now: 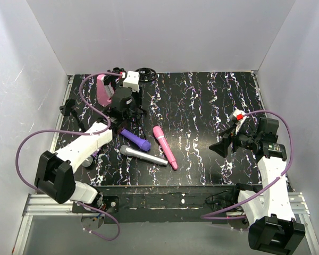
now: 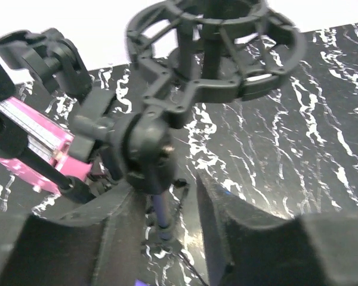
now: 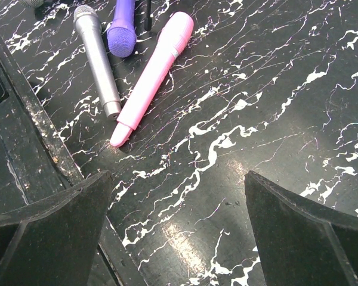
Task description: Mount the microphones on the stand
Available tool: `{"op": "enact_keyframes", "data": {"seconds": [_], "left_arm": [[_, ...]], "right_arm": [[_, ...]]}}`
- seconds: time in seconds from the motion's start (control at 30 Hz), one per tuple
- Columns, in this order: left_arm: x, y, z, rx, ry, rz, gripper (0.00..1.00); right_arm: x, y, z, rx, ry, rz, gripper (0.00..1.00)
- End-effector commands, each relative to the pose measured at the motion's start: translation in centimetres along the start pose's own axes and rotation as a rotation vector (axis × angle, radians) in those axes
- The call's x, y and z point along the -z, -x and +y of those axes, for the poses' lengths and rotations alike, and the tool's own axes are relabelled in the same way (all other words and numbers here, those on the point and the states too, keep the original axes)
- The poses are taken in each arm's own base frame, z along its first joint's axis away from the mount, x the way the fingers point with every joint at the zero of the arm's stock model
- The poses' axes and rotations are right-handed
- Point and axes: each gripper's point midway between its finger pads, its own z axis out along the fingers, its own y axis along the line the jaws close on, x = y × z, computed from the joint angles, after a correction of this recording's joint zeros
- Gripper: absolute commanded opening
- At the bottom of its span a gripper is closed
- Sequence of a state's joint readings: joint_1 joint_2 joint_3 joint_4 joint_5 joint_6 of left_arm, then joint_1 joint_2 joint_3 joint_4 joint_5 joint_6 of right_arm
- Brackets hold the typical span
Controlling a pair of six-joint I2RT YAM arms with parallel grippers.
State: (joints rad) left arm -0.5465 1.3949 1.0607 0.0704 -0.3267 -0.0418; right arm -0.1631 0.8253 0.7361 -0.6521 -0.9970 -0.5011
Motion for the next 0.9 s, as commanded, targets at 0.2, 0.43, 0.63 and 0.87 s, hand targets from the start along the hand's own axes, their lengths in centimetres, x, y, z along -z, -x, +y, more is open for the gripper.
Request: {"op": "enact_keyframes", "data": {"seconds": [0.2, 0.43, 0.63, 0.87], "left_arm": [[-1.8, 2.3, 1.0, -0.042, 0.047, -0.081, 0.0], [-2.6, 7.6, -1.3, -0.073, -0.077, -0.176, 0.0], [-4.2, 11.9, -4.3, -0.083, -0.21, -0.246, 0.0], [-4.6, 14.2, -9.0, -0.013, -0.418, -0.297, 0.0]], "right_arm": [[0.2, 0.8, 0.0, 0.053, -0.014, -0.019, 0.98], [0.3, 0.9, -0.1, 0.065, -0.02, -0.022, 0.98], [0.4, 0.8, 0.0, 0.068, -0.022, -0.021, 0.98], [0.4, 0.9, 0.1, 0.075, -0.021, -0.025, 0.98]]}}
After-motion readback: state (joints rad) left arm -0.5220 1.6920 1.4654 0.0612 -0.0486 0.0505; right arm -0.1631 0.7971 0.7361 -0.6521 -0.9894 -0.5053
